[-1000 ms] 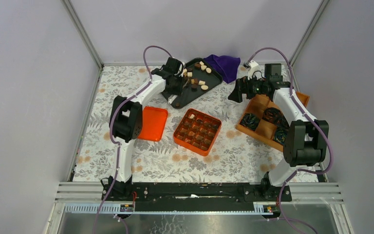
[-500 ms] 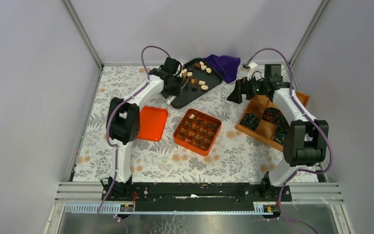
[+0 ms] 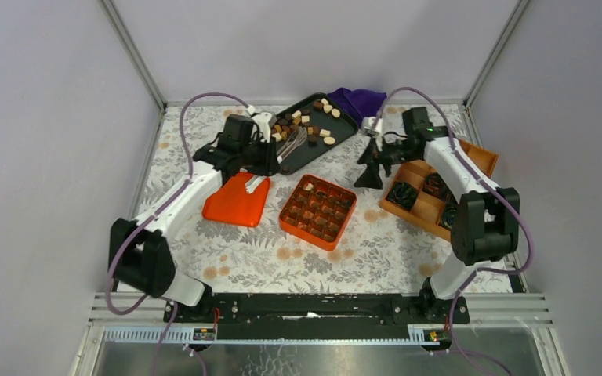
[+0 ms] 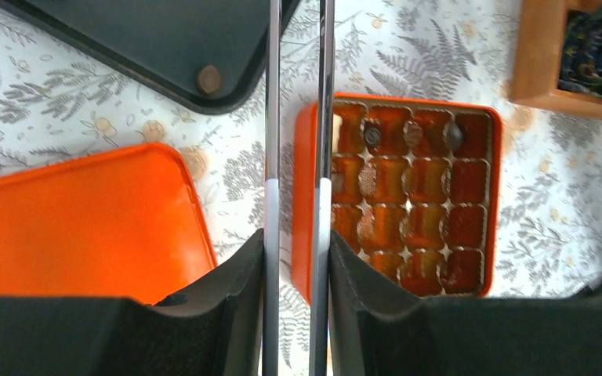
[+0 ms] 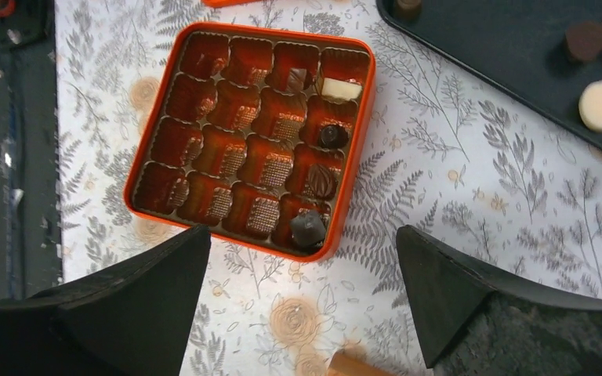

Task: Pack the chocolate
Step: Pick up the fake chocolate from the plate, then pick up the packing box from the center of the board.

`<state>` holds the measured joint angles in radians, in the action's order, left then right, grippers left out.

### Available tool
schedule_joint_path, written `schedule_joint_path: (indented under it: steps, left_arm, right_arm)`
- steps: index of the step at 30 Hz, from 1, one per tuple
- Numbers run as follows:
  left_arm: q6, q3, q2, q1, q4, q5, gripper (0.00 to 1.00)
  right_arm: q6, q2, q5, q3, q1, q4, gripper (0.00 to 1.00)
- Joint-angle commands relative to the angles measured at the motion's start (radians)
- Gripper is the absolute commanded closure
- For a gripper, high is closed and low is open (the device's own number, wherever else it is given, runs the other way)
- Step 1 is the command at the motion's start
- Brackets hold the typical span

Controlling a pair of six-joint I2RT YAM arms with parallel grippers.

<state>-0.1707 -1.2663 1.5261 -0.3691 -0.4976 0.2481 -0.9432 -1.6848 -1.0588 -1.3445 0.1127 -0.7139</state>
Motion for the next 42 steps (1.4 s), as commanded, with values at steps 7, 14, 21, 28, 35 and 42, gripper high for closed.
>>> schedule_joint_path:
  steps: [7,14,21,28,35,42]
  left_arm:
    - [-0.08,0.252,-0.34,0.004,0.151,0.074,1.0]
    - [-0.116,0.321,-0.441,0.004,0.154,0.075,1.0]
    - [-0.098,0.337,-0.483,0.004,0.085,0.122,1.0]
    - [-0.11,0.404,-0.565,0.004,0.077,0.17,1.0]
    - [-0.145,0.487,-0.644,0.004,0.056,0.19,1.0]
    - [-0.204,0.523,-0.676,0.002,0.039,0.191,1.0]
  right_arm:
    - [0.074,-0.124,0.348,-0.106,0.257,0.156,0.27]
    - [0.156,-0.223,0.48,-0.137,0.309,0.212,0.4]
    - [0.138,-0.257,0.527,-0.144,0.319,0.191,0.47]
    - [0.135,-0.267,0.558,-0.095,0.343,0.223,0.58]
    - [0.133,-0.26,0.604,-0.047,0.351,0.275,0.65]
    - [0.129,-0.249,0.615,-0.016,0.352,0.304,0.76]
